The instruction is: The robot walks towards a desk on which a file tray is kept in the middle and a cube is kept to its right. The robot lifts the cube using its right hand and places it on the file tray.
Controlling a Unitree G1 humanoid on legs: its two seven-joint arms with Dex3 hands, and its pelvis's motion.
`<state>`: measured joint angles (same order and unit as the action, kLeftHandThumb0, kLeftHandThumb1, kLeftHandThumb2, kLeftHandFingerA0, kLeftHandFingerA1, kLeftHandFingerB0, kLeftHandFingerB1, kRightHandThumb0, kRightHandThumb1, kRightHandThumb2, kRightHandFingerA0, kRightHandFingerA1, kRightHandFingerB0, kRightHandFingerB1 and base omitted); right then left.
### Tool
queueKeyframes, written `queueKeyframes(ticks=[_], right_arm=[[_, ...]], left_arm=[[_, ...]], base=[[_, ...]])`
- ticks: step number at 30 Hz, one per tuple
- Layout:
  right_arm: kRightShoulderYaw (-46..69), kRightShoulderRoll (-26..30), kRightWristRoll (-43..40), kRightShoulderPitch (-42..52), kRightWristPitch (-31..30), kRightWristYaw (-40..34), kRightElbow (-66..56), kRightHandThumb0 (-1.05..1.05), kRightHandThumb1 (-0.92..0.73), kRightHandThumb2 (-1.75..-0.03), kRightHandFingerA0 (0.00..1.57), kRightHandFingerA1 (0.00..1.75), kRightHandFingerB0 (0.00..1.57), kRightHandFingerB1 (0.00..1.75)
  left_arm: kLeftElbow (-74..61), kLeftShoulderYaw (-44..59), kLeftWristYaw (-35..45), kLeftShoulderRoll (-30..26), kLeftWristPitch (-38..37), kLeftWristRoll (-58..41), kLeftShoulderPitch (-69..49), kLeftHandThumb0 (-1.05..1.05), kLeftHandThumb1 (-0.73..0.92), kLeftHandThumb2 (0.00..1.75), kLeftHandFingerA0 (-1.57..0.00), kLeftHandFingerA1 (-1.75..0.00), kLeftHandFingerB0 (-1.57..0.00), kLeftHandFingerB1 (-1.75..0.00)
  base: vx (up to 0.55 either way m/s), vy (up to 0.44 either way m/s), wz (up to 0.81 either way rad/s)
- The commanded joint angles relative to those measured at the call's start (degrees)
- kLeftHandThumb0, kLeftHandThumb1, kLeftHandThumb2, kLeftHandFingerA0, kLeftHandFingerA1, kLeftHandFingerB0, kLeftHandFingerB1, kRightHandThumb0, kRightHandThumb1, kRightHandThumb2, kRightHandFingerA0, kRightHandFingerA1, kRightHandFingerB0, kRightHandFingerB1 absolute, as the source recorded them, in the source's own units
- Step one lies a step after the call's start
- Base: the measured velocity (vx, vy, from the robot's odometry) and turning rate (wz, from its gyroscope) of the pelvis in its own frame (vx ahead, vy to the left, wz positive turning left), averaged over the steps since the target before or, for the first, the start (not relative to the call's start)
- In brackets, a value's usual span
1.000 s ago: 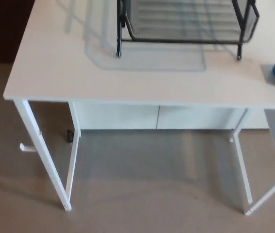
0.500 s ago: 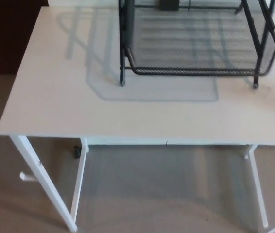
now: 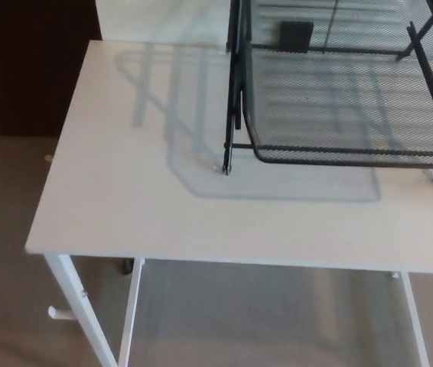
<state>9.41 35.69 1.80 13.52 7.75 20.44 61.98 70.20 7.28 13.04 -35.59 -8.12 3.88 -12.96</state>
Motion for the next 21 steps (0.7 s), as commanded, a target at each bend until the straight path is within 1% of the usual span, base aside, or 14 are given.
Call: queueKeyframes(ticks=[1,2,3,4,6,7,8,11,15,16,17,19,20,21], right_arm=[[5.3,-0.9,-5.7,-2.1,-4.5,1.9,2.3,-0.63,-0.63,-0.62,0.05,0.40,0.13,0.26],[4.0,-0.3,-3.4,-1.7,-3.1,1.2,2.0,-0.67,-0.68,-0.60,0.04,0.35,0.10,0.27],[3.7,-0.3,-2.6,-1.6,-3.0,0.0,1.9,-0.37,-0.42,-0.99,0.01,0.52,0.00,0.48],[3.8,-0.3,-2.6,-1.4,-3.1,-0.3,1.7,-0.67,-0.68,-0.64,0.09,0.27,0.12,0.24],[3.6,-0.2,-2.5,-1.1,-2.9,0.0,1.2,-0.67,-0.68,-0.64,0.09,0.27,0.12,0.24],[4.1,0.3,-3.0,0.0,-3.2,0.5,-0.4,-0.37,-0.44,-1.01,0.00,0.51,0.00,0.49],[4.8,0.1,-3.8,-0.2,-2.6,0.8,0.4,-0.65,-0.69,-0.63,0.08,0.25,0.12,0.24],[7.2,0.3,-5.8,-0.3,-1.9,2.5,1.0,-0.68,-0.53,-0.91,0.00,0.20,0.04,0.30],[10.5,1.4,-7.1,-1.7,1.3,2.8,3.9,-0.75,-0.58,-0.93,0.02,0.41,0.01,0.27],[12.4,1.7,-8.5,-2.2,1.1,2.5,4.7,-0.72,-0.54,-0.91,0.07,0.44,0.00,0.28],[14.5,1.7,-10.4,-2.6,0.6,3.2,5.0,-0.35,-0.46,-1.01,0.00,0.49,0.00,0.49],[17.6,2.2,-12.3,-3.1,-0.9,3.6,5.3,-0.35,-0.47,-1.01,0.00,0.49,0.00,0.50],[19.0,2.2,-12.9,-3.2,-1.4,2.6,4.6,-0.62,-0.66,-0.62,0.26,0.37,0.09,0.21],[21.5,2.3,-14.5,-3.1,0.1,2.9,4.1,-0.63,-0.71,-0.61,0.22,0.38,0.00,0.24]], left_arm=[[-0.1,0.3,-0.3,-0.4,-1.3,-0.2,-0.4,-0.82,0.52,1.06,-0.40,-0.91,-0.30,-0.77],[-0.4,0.3,-0.4,-0.4,-0.8,-0.1,-0.4,-0.83,0.52,1.07,-0.40,-0.91,-0.31,-0.78],[-0.9,0.5,-0.3,-0.5,-0.7,-0.4,-1.0,-0.80,0.61,0.97,-0.29,-1.11,-0.27,-0.87],[-1.0,0.5,-0.5,-0.5,-0.8,-0.4,-1.1,-0.81,0.64,0.95,-0.38,-1.10,-0.31,-0.86],[-0.9,0.6,-0.9,-0.6,-1.0,-0.3,-0.9,-0.81,0.64,0.95,-0.38,-1.10,-0.31,-0.86],[-0.8,1.7,0.0,-0.6,0.1,-1.6,-0.2,-0.85,0.66,0.94,-0.35,-1.11,-0.24,-0.88],[-1.2,2.6,0.8,-0.6,-0.2,-2.5,-0.2,-0.85,0.67,0.91,-0.33,-1.04,-0.20,-0.86],[-1.8,4.8,1.5,-0.5,0.0,-4.0,0.2,-0.88,0.70,0.92,-0.34,-1.02,-0.17,-0.84],[-2.5,8.0,2.6,-0.5,-0.6,-5.8,1.2,-0.97,0.77,0.86,-0.23,-1.18,-0.01,-0.97],[-2.0,8.5,2.5,-0.5,-0.7,-5.8,2.3,-1.00,0.64,1.25,-0.50,-0.98,-0.12,-0.73],[-2.0,9.0,2.7,-0.3,-0.8,-6.0,2.4,-0.99,0.80,0.82,-0.25,-1.18,-0.02,-0.98],[-1.6,9.7,2.8,-0.1,0.5,-6.2,3.4,-1.01,0.81,0.81,-0.23,-1.19,0.00,-0.98],[-1.8,10.4,3.4,0.0,0.6,-6.9,3.4,-1.03,0.79,0.81,-0.21,-1.18,0.00,-1.00],[-2.3,10.7,3.6,0.1,-0.3,-7.0,2.9,-1.05,0.66,1.27,-0.43,-0.98,-0.02,-0.74]], base=[[0.19,-0.074,-0.12],[0.13,0.123,0.18],[0.10,0.148,0.12],[0.12,0.003,-0.13],[0.00,0.000,0.00],[0.05,-0.008,-0.08],[0.05,-0.003,-0.07],[0.04,0.047,-0.09],[0.04,0.269,-0.16],[0.02,0.432,0.02],[0.00,0.212,0.15],[0.07,0.126,0.05],[0.07,0.039,0.14],[0.00,0.000,0.00]])
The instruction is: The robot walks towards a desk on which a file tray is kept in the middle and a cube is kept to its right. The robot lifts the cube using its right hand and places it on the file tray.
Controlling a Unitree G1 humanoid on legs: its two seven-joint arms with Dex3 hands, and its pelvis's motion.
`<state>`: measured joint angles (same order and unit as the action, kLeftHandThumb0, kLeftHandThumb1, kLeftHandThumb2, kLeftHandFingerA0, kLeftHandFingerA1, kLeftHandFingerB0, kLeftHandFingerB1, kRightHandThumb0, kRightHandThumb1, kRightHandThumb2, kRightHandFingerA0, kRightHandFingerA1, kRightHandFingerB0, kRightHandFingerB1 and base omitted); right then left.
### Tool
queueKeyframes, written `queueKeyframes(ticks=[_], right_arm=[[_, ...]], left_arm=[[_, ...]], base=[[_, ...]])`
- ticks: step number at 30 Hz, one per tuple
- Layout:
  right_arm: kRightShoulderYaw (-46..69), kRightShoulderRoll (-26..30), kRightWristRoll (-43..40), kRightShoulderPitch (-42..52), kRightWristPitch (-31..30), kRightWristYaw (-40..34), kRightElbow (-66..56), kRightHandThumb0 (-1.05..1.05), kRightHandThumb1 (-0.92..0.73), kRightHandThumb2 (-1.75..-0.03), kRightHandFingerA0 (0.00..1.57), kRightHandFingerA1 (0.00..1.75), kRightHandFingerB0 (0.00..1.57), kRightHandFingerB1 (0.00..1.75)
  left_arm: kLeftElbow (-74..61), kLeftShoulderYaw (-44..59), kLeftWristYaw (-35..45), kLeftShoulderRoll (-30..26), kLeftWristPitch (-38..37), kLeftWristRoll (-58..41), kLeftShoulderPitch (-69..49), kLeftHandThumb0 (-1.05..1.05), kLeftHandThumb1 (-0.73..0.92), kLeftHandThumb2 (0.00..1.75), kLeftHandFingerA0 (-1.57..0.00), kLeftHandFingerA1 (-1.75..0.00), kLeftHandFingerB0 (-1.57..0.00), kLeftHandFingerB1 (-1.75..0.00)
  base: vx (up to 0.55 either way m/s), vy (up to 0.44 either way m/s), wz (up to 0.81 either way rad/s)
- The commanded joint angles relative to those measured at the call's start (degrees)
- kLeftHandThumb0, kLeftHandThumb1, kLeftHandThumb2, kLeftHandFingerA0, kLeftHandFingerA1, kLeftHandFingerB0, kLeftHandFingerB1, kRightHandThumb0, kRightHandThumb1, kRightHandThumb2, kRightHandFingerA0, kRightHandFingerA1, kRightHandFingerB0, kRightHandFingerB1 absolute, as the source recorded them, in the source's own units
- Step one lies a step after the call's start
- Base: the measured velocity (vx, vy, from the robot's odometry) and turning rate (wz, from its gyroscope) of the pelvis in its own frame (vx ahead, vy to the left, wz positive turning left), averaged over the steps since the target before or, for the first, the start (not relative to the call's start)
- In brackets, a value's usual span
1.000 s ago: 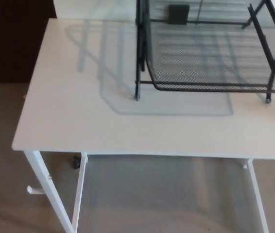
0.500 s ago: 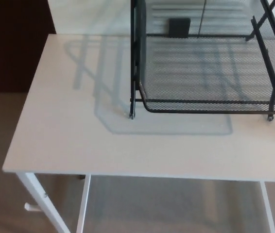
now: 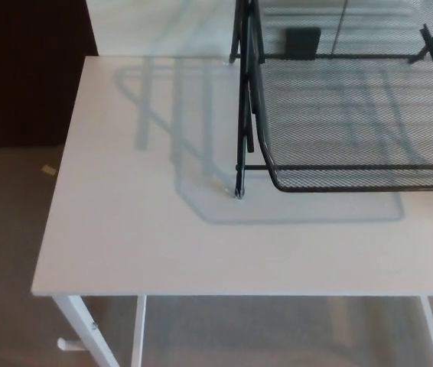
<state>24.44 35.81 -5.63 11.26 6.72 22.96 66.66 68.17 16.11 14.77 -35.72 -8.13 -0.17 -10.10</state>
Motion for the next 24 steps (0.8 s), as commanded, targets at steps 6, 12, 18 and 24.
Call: queueKeyframes(ticks=[6,12,18,24], right_arm=[[17.0,2.6,-12.9,-1.3,-4.2,-3.1,-4.2,-0.59,-0.66,-0.60,0.20,0.34,0.05,0.26],[18.3,1.7,-12.0,-0.1,-4.0,-3.1,-5.0,-0.64,-0.52,-0.82,0.32,0.52,0.05,0.27],[19.3,-0.8,-9.7,-0.9,6.4,-17.1,-11.3,-0.71,-0.52,-0.86,0.18,0.47,0.00,0.19],[21.9,4.7,-9.0,-6.4,9.1,-21.5,-13.8,-0.61,-0.63,-0.60,0.33,0.45,0.03,0.20]], left_arm=[[-0.5,1.7,1.9,0.5,0.1,-2.6,-0.1,-1.05,0.66,1.28,-0.45,-0.98,-0.03,-0.71],[0.4,2.7,2.4,0.4,0.4,-3.6,0.4,-1.05,0.87,0.75,-0.30,-1.14,-0.11,-0.91],[0.4,3.3,2.4,0.1,0.1,-4.0,-0.6,-1.05,0.86,0.75,-0.29,-1.13,-0.02,-0.89],[0.5,3.5,3.0,-0.4,0.1,-4.3,-0.6,-1.04,0.66,1.26,-0.46,-0.97,0.00,-0.71]], base=[[0.03,-0.058,0.07],[0.01,-0.089,0.05],[0.00,0.000,0.00],[0.00,0.000,0.00]])
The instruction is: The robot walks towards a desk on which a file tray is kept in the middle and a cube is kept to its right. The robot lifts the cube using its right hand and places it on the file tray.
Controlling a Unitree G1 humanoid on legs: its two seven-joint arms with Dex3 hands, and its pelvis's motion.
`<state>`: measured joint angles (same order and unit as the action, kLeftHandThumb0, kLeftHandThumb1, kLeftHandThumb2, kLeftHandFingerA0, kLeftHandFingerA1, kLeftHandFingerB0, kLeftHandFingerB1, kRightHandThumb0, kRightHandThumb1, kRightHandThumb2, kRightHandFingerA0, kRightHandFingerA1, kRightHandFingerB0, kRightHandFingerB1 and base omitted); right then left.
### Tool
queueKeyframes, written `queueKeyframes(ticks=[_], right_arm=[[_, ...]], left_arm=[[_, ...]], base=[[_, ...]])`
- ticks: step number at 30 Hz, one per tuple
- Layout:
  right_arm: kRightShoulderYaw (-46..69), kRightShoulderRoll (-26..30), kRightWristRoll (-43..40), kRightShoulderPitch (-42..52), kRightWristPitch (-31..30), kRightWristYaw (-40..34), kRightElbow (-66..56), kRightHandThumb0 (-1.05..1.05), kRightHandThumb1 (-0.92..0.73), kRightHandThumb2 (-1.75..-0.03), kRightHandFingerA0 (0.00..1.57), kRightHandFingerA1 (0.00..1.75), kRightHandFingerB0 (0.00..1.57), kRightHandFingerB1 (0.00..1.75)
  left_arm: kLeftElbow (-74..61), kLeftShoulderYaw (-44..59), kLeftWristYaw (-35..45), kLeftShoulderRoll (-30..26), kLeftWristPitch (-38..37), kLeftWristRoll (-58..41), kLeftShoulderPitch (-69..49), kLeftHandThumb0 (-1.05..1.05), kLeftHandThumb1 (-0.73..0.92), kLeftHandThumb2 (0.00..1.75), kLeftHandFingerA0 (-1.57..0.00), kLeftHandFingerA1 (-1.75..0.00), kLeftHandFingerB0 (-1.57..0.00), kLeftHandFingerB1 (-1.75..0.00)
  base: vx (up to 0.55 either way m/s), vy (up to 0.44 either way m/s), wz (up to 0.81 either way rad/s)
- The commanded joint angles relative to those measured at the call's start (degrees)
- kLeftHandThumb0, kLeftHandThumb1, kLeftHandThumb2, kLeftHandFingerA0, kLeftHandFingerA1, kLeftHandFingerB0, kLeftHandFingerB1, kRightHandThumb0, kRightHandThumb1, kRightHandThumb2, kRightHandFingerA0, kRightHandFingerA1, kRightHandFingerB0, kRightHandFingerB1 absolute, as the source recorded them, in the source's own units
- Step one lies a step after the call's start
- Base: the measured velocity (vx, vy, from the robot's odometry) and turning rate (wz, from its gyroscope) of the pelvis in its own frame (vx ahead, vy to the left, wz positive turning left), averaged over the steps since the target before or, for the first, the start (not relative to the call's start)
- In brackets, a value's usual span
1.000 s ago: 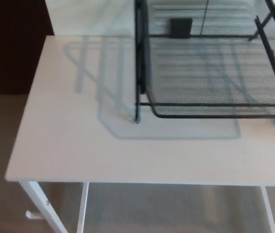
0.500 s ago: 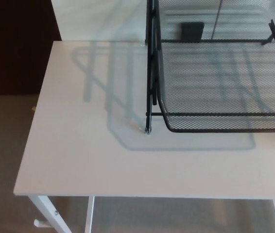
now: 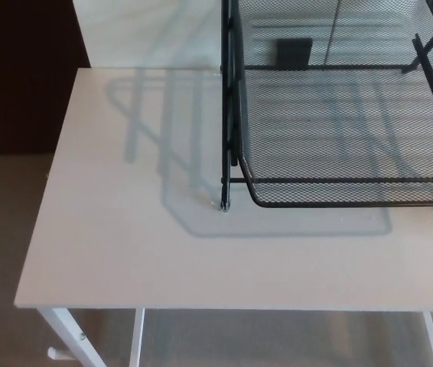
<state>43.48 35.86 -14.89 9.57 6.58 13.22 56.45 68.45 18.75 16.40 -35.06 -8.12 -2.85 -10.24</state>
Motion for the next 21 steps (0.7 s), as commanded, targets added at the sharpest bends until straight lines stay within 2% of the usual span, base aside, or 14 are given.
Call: queueKeyframes(ticks=[1,2,3,6,7,8,9,10,11,13,15,16,18,21], right_arm=[[2.6,6.2,0.7,-6.3,8.8,-12.1,-3.7,-0.67,-0.51,-0.82,0.19,0.45,0.04,0.24],[1.5,10.4,1.7,-8.0,6.1,-9.4,-6.2,-0.72,-0.53,-0.90,0.02,0.39,0.01,0.21],[1.4,11.9,1.3,-8.1,2.2,-7.4,-11.8,-0.71,-0.53,-0.89,0.02,0.38,0.00,0.20],[-3.3,16.7,4.6,-9.2,-3.0,-3.0,-21.3,-0.85,-0.57,-0.95,0.02,0.24,0.00,0.10],[-4.7,17.8,4.9,-9.6,-3.7,-1.0,-23.8,-0.84,-0.69,-0.61,0.05,0.33,0.00,0.13],[-4.8,17.8,4.8,-9.5,-4.1,-1.1,-24.1,-0.84,-0.69,-0.61,0.05,0.33,0.00,0.13],[-8.2,19.7,6.2,-9.8,-6.3,1.8,-28.9,-0.90,-0.69,-0.61,0.04,0.48,0.00,0.20],[-10.9,20.8,7.1,-10.6,-7.3,3.6,-30.4,-1.04,-0.63,-0.99,0.07,0.53,0.00,0.12],[-13.0,21.6,7.9,-11.5,-8.1,4.4,-31.5,-0.93,-0.69,-0.61,0.00,0.66,0.00,0.22],[-17.6,22.0,9.4,-15.1,-7.6,5.6,-32.3,-0.85,-0.52,-0.93,0.06,0.55,0.00,0.29],[-20.9,21.5,10.6,-16.8,-7.7,5.4,-33.6,-0.82,-0.52,-0.91,0.10,0.53,0.00,0.27],[-25.3,21.9,13.8,-18.5,-8.2,6.2,-34.6,-0.80,-0.69,-0.62,0.12,0.37,0.00,0.19],[-29.8,22.2,14.6,-20.1,-12.7,8.1,-37.8,-0.79,-0.54,-0.90,0.02,0.20,0.01,0.15],[-33.2,22.3,16.6,-21.3,-11.8,8.2,-37.5,-0.71,-0.52,-0.88,0.00,0.25,0.00,0.19]], left_arm=[[0.4,1.0,1.3,-1.1,0.2,-1.7,-0.5,-1.05,0.85,0.75,-0.27,-1.10,-0.01,-0.88],[1.1,0.8,0.7,-0.9,0.3,-1.4,0.0,-1.04,0.66,1.27,-0.47,-0.98,-0.03,-0.72],[1.3,0.4,0.6,-0.9,0.0,-1.0,0.1,-1.04,0.66,1.28,-0.47,-0.98,-0.05,-0.70],[0.7,0.9,0.8,-0.6,0.6,-1.8,-0.4,-1.04,0.66,1.25,-0.48,-0.98,-0.07,-0.73],[0.8,1.0,1.1,-0.5,0.8,-2.0,-0.3,-1.04,0.65,1.25,-0.45,-0.96,-0.05,-0.72],[0.8,1.0,1.1,-0.5,0.8,-2.0,-0.3,-1.04,0.65,1.25,-0.45,-0.96,-0.05,-0.72],[0.6,0.1,0.8,-0.7,0.6,-1.1,-0.5,-1.04,0.86,0.73,-0.28,-1.08,-0.07,-0.88],[0.2,0.2,1.0,-0.6,0.5,-1.3,-0.7,-1.05,0.84,0.75,-0.27,-1.10,-0.04,-0.90],[0.2,0.1,1.2,-0.6,0.3,-1.2,-0.7,-1.04,0.83,0.79,-0.23,-1.18,0.00,-0.96],[0.4,0.5,1.2,-0.3,0.6,-1.6,-0.5,-1.04,0.83,0.78,-0.24,-1.14,0.00,-0.92],[0.3,0.7,1.6,-0.3,0.6,-2.0,-0.8,-1.03,0.82,0.80,-0.22,-1.14,0.00,-0.89],[0.3,0.9,1.5,-0.1,1.1,-2.3,-0.6,-1.00,0.79,0.81,-0.25,-1.13,0.00,-0.86],[0.4,0.3,1.6,-0.3,0.6,-1.5,-0.8,-1.01,0.82,0.77,-0.27,-1.03,0.00,-0.79],[0.4,-0.1,1.1,-0.3,1.1,-1.2,-0.6,-1.01,0.80,0.80,-0.23,-1.11,0.00,-0.89]], base=[[0.00,0.000,0.00],[0.00,0.000,0.00],[0.00,0.000,0.00],[0.00,0.000,0.00],[0.00,0.000,0.00],[0.00,0.000,0.00],[0.00,0.000,0.00],[0.00,0.000,0.00],[0.00,0.000,0.00],[0.00,0.000,0.00],[0.00,0.000,0.00],[0.00,0.000,0.00],[0.00,0.000,0.00],[0.00,0.000,0.00]])
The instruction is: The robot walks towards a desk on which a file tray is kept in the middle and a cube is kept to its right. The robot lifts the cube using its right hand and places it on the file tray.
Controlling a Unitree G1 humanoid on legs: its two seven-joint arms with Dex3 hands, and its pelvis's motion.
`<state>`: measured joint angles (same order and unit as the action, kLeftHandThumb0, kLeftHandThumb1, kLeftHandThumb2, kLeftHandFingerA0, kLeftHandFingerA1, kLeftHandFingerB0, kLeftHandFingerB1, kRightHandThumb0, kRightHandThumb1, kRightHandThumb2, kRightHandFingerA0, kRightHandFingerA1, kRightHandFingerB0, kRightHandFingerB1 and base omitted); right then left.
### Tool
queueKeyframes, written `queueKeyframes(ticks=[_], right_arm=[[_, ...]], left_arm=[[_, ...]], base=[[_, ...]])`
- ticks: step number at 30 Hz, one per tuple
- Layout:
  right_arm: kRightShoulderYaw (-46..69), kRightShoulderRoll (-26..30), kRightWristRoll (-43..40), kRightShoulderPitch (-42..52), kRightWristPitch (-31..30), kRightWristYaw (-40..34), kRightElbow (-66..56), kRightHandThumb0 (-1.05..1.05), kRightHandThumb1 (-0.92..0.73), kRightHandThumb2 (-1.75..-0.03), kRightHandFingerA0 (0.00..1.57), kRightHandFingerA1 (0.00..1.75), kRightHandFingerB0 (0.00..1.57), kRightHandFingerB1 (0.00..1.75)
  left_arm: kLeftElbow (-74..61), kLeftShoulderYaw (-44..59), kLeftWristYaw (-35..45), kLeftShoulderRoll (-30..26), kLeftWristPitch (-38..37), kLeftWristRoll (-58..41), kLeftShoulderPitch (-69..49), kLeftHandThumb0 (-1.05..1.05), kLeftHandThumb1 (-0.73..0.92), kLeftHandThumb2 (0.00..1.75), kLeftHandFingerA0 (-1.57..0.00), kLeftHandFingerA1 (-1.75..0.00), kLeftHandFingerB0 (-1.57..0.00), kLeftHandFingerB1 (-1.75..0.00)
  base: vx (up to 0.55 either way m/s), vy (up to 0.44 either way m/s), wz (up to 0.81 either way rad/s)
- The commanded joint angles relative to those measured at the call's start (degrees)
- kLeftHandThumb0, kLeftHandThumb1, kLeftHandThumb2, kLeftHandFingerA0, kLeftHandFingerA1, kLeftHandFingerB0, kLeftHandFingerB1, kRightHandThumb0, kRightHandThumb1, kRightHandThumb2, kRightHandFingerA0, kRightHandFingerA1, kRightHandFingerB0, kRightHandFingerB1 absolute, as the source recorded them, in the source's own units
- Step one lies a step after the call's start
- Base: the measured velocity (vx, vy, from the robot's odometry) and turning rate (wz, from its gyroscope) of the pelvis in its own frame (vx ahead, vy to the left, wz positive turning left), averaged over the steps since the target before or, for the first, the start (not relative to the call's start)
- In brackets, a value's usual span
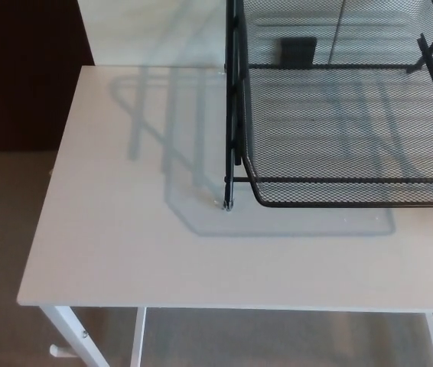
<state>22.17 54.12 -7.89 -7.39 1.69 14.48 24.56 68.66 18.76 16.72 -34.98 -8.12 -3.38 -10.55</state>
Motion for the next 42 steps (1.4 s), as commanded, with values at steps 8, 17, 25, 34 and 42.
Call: queueKeyframes(ticks=[8,17,25,34,42], right_arm=[[-24.6,2.9,16.8,-9.9,-9.1,8.9,-4.0,-0.66,-0.47,-0.85,0.01,0.32,0.04,0.28],[-31.4,2.6,21.2,-9.8,-8.3,10.0,-1.2,-0.67,-0.47,-0.86,0.00,0.33,0.04,0.29],[-34.4,1.8,24.8,-10.4,-6.4,9.7,1.4,-0.62,-0.63,-0.59,0.04,0.32,0.08,0.26],[-33.4,2.3,26.9,-8.4,-5.0,9.5,0.3,-0.61,-0.63,-0.61,0.08,0.33,0.12,0.24],[-34.0,0.1,27.5,-9.5,-6.2,12.2,6.3,-0.58,-0.64,-0.62,0.07,0.28,0.10,0.23]], left_arm=[[-0.7,-0.6,0.7,-0.6,0.3,-0.2,-2.1,-1.04,0.65,1.25,-0.47,-0.96,-0.05,-0.72],[0.0,-0.9,1.2,-0.5,-0.4,-0.1,-2.4,-1.03,0.79,0.82,-0.29,-1.15,-0.09,-0.95],[0.4,-2.4,0.0,-0.5,-1.8,0.7,-3.3,-1.05,0.81,0.76,-0.45,-1.07,-0.22,-0.89],[0.1,-2.5,0.6,-0.4,-1.5,0.2,-3.7,-1.02,0.78,0.80,-0.41,-1.14,-0.16,-0.96],[0.2,-3.5,0.0,-0.8,-2.2,0.6,-3.8,-1.03,0.78,0.81,-0.42,-1.12,-0.18,-0.95]], base=[[0.00,0.000,0.00],[0.00,0.000,0.00],[0.00,0.000,0.00],[0.00,0.000,0.00],[0.00,0.000,0.00]])
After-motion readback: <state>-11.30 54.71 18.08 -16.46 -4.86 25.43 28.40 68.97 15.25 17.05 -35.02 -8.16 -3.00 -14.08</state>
